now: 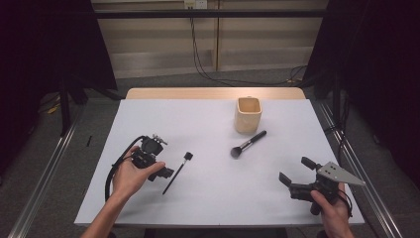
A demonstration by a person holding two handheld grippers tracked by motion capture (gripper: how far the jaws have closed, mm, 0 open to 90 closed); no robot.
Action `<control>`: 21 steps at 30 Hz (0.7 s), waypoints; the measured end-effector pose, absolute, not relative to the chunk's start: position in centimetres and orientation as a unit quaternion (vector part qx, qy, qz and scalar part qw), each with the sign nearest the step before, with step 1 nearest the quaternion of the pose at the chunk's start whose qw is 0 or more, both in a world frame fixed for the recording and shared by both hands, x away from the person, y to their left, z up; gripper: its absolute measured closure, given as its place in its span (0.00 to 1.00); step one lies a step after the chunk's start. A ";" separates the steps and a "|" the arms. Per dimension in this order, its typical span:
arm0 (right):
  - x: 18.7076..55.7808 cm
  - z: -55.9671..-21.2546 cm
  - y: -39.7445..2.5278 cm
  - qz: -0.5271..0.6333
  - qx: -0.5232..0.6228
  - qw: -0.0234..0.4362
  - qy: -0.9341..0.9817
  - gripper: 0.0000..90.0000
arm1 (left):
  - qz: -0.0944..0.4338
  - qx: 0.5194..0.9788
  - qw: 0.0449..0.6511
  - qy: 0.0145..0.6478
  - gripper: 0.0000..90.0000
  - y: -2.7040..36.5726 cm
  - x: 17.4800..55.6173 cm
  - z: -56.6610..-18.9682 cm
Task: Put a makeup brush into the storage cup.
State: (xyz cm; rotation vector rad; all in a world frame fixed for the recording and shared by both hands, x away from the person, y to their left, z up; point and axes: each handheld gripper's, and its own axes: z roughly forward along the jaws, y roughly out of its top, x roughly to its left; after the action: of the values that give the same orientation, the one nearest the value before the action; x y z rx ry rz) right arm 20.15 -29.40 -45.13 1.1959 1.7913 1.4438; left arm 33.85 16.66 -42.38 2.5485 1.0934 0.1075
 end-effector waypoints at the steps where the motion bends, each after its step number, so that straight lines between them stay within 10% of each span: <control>1: 20.2 -45.1 -29.4 0.535 0.443 0.272 0.666 0.00 | 0.036 0.902 0.181 0.391 0.15 16.5 33.8 -42.5; 21: 20.2 -45.2 -29.3 0.529 0.441 0.268 0.673 0.00 | 0.025 0.916 0.079 0.392 0.11 14.5 33.9 -44.8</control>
State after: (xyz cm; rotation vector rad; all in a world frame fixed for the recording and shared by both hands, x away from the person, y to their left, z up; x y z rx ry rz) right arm 20.22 -29.26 -45.21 1.1898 1.8162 1.4280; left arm 33.86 14.46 -44.79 2.7421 1.1718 0.0737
